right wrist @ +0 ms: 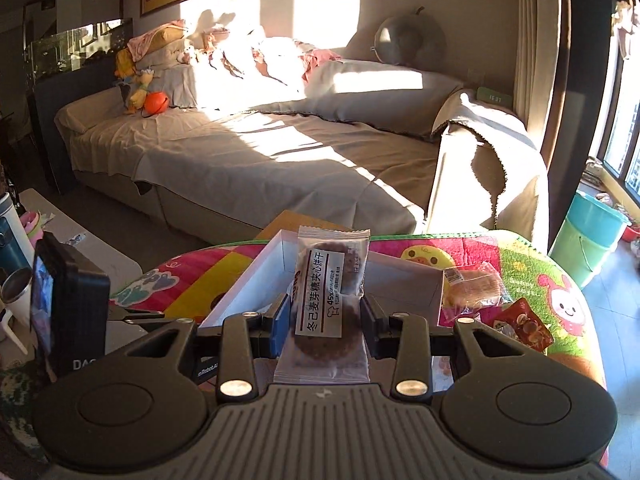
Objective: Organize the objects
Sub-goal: 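Place the brown-wrapped biscuit into the pink box and open the right tool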
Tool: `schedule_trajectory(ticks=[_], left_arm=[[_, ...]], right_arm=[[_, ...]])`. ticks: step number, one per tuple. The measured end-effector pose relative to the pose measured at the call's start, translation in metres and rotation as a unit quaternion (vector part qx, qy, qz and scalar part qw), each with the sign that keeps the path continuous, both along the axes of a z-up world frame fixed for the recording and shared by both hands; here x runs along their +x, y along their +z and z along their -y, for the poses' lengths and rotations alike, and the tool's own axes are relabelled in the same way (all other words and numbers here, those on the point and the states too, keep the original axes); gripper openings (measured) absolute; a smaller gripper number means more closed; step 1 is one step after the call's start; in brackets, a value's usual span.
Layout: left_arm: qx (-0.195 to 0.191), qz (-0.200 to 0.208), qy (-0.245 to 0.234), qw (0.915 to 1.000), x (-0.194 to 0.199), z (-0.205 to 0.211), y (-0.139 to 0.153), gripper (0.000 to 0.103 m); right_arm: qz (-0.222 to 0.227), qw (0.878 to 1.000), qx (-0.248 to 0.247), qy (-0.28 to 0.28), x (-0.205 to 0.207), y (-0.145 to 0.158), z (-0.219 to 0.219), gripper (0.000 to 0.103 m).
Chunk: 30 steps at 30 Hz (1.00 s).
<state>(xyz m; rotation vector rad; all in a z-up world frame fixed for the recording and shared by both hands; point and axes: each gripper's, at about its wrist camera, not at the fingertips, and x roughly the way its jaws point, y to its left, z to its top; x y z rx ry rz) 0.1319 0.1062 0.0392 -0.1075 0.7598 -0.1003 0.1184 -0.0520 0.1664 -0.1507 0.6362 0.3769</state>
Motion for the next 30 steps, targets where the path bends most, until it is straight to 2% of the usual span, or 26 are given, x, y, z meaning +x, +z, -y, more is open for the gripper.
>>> schedule_trajectory(ticks=[5, 15, 30], left_arm=[[0.0, 0.0, 0.0, 1.0, 0.0, 0.0, 0.0, 0.015], [-0.001, 0.0, 0.0, 1.0, 0.0, 0.0, 0.0, 0.015], [0.003, -0.001, 0.0, 1.0, 0.0, 0.001, 0.0, 0.015]], right_arm=[[-0.014, 1.0, -0.01, -0.004, 0.012, -0.014, -0.013, 0.037], [-0.004, 0.999, -0.036, -0.002, 0.018, -0.026, -0.032, 0.037], [-0.008, 0.999, -0.031, -0.007, 0.03, -0.034, -0.026, 0.042]])
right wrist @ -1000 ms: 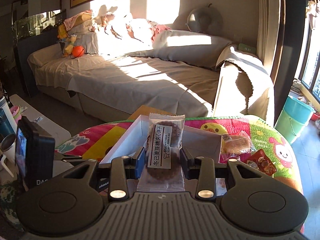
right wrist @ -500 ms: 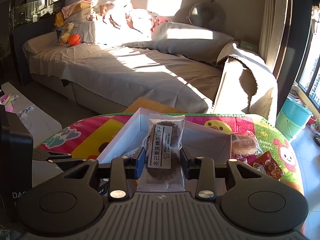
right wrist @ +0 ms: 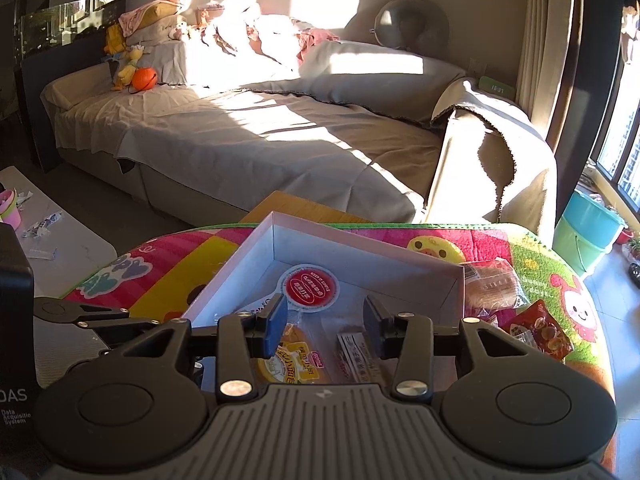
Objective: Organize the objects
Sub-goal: 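Place the brown-wrapped biscuit into the pink box and open the right tool, then grasp the red-labelled hawthorn stick snack with the right tool and lift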
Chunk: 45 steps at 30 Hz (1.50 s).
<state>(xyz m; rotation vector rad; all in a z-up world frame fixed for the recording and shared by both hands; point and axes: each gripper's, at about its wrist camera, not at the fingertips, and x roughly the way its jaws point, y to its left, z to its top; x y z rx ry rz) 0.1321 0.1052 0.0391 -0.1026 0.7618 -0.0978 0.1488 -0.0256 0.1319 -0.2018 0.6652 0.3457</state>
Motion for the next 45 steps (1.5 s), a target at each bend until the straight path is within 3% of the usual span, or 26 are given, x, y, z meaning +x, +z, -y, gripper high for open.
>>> schedule_trajectory(ticks=[8, 15, 22, 27, 30, 33, 36, 40, 45], left_arm=[[0.012, -0.001, 0.004, 0.9999, 0.0, 0.005, 0.001, 0.014], [0.016, -0.003, 0.006, 0.9998, 0.0, 0.006, 0.002, 0.014], [0.023, -0.006, 0.009, 0.9997, 0.001, 0.009, 0.003, 0.014], [0.029, -0.007, 0.008, 0.9995, 0.002, 0.011, 0.004, 0.014], [0.03, -0.008, 0.008, 0.9995, 0.002, 0.012, 0.003, 0.014], [0.03, -0.008, 0.008, 0.9995, 0.002, 0.012, 0.003, 0.014], [0.03, -0.007, 0.008, 0.9995, 0.002, 0.012, 0.004, 0.014], [0.026, -0.006, 0.007, 0.9996, 0.001, 0.011, 0.004, 0.014], [0.023, -0.006, 0.007, 0.9997, 0.002, 0.01, 0.003, 0.014]], right_arm=[[0.001, 1.0, 0.009, -0.029, 0.0, -0.005, 0.034, 0.044], [0.002, 0.997, -0.006, -0.079, 0.005, -0.017, 0.086, 0.054], [-0.003, 0.989, -0.054, -0.136, 0.014, -0.048, 0.14, 0.067], [-0.021, 0.982, -0.086, -0.168, 0.025, -0.076, 0.169, 0.071], [-0.043, 0.981, -0.077, -0.174, 0.028, -0.09, 0.182, 0.071], [-0.056, 0.982, -0.04, -0.178, 0.025, -0.095, 0.193, 0.069], [-0.07, 0.982, -0.011, -0.178, 0.019, -0.092, 0.198, 0.053], [-0.075, 0.981, -0.008, -0.181, 0.009, -0.091, 0.2, 0.043], [-0.088, 0.979, 0.006, -0.187, -0.011, -0.087, 0.205, 0.039]])
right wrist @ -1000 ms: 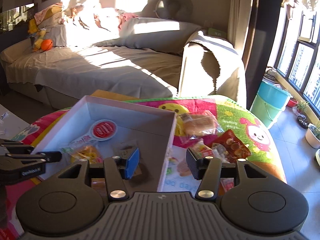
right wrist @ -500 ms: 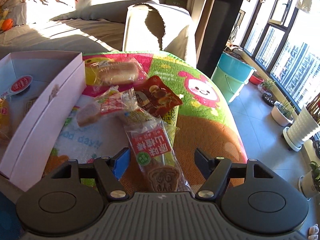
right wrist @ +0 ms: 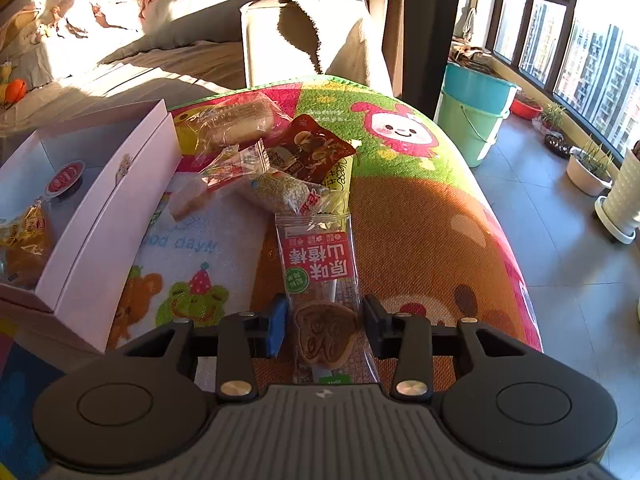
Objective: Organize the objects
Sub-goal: 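Grasp the red-labelled hawthorn stick snack with the right tool and lift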
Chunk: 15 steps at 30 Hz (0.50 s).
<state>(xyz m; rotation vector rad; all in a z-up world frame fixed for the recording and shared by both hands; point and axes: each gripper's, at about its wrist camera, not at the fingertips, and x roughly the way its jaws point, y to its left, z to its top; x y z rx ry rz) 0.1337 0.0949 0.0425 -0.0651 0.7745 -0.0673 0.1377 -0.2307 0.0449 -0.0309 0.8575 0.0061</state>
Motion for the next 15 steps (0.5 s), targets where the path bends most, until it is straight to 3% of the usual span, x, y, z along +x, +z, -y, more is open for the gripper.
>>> schedule_trajectory(ticks=[12, 15], left_arm=[[-0.009, 0.002, -0.001, 1.0, -0.002, -0.003, -0.001, 0.015], [-0.01, 0.001, -0.002, 0.9999, -0.002, -0.003, 0.0, 0.015]], right_arm=[[-0.049, 0.998, 0.023, 0.018, -0.059, 0.009, -0.009, 0.041], [-0.026, 0.999, 0.029, 0.026, -0.062, 0.021, -0.012, 0.044]])
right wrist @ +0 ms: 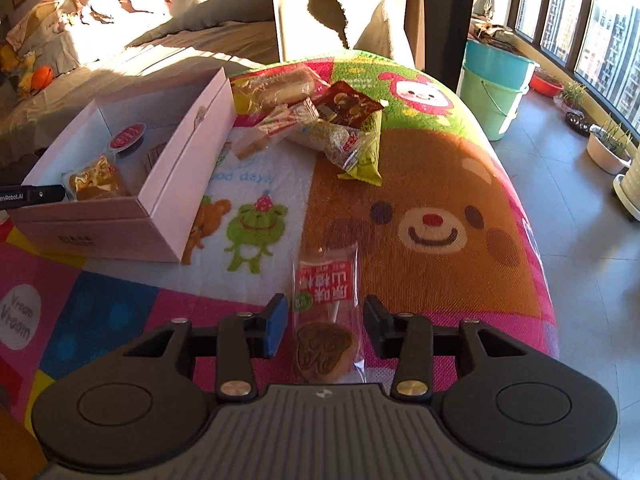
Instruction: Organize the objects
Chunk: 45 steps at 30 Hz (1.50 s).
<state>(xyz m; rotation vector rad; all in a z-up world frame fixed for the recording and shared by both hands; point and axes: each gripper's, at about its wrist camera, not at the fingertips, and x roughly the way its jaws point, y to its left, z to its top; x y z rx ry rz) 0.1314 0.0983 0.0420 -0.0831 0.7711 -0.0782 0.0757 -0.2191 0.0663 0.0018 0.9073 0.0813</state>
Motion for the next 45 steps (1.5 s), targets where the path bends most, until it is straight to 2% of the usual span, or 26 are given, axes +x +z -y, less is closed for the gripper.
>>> schedule_trajectory(ticks=[3, 6, 11, 15, 16, 18, 20, 22, 24, 28, 32, 37, 39, 42, 45], left_arm=[[0.001, 0.0, 0.0, 1.0, 0.0, 0.0, 0.0, 0.015], [0.001, 0.0, -0.001, 1.0, 0.0, 0.0, 0.0, 0.015], [0.003, -0.001, -0.003, 1.0, 0.001, -0.001, 0.0, 0.015], [0.005, -0.002, -0.002, 1.0, 0.001, 0.0, 0.0, 0.014], [0.006, -0.002, -0.002, 1.0, 0.001, 0.001, -0.001, 0.014], [0.008, -0.005, -0.001, 1.0, 0.002, 0.002, -0.001, 0.014], [0.011, -0.006, 0.0, 0.9999, 0.003, 0.003, -0.001, 0.013], [0.01, -0.007, 0.0, 0.9999, 0.003, 0.003, -0.001, 0.013], [0.008, -0.007, 0.0, 0.9999, 0.003, 0.002, -0.001, 0.013], [0.007, -0.003, 0.001, 1.0, 0.001, 0.002, -0.002, 0.013], [-0.003, -0.002, 0.003, 1.0, 0.0, -0.001, -0.004, 0.014], [-0.007, -0.001, 0.006, 1.0, -0.001, -0.001, -0.004, 0.014], [-0.006, -0.001, 0.006, 1.0, -0.001, 0.0, -0.004, 0.014], [-0.006, 0.001, 0.006, 1.0, -0.002, -0.001, -0.004, 0.014], [-0.011, 0.004, 0.008, 0.9999, -0.004, -0.001, -0.004, 0.015]], right_arm=[[0.03, 0.999, 0.026, -0.012, 0.018, 0.014, 0.001, 0.053], [0.051, 0.998, 0.043, -0.012, 0.055, 0.023, -0.004, 0.052], [0.055, 0.997, 0.048, -0.011, 0.149, 0.03, -0.023, 0.053], [0.055, 0.997, 0.037, -0.025, 0.231, 0.033, -0.045, 0.067], [0.053, 0.998, 0.024, -0.024, 0.255, 0.03, -0.054, 0.067], [0.054, 0.998, -0.026, -0.027, 0.289, 0.018, -0.071, 0.067], [0.037, 0.997, -0.059, -0.025, 0.315, 0.004, -0.081, 0.061], [0.008, 0.997, -0.073, -0.009, 0.325, -0.009, -0.083, 0.044], [-0.012, 0.998, -0.065, 0.003, 0.323, -0.017, -0.073, 0.04], [-0.032, 0.999, -0.015, -0.004, 0.296, -0.014, -0.031, 0.04], [-0.041, 0.999, -0.012, 0.029, 0.246, -0.012, -0.013, 0.04], [-0.049, 0.996, -0.02, 0.077, 0.173, -0.011, -0.013, 0.041], [-0.029, 0.996, -0.034, 0.08, 0.145, -0.001, -0.012, 0.046], [0.035, 0.996, -0.045, 0.068, 0.088, 0.028, 0.001, 0.056], [0.058, 0.996, -0.037, 0.052, 0.038, 0.041, 0.014, 0.056]])
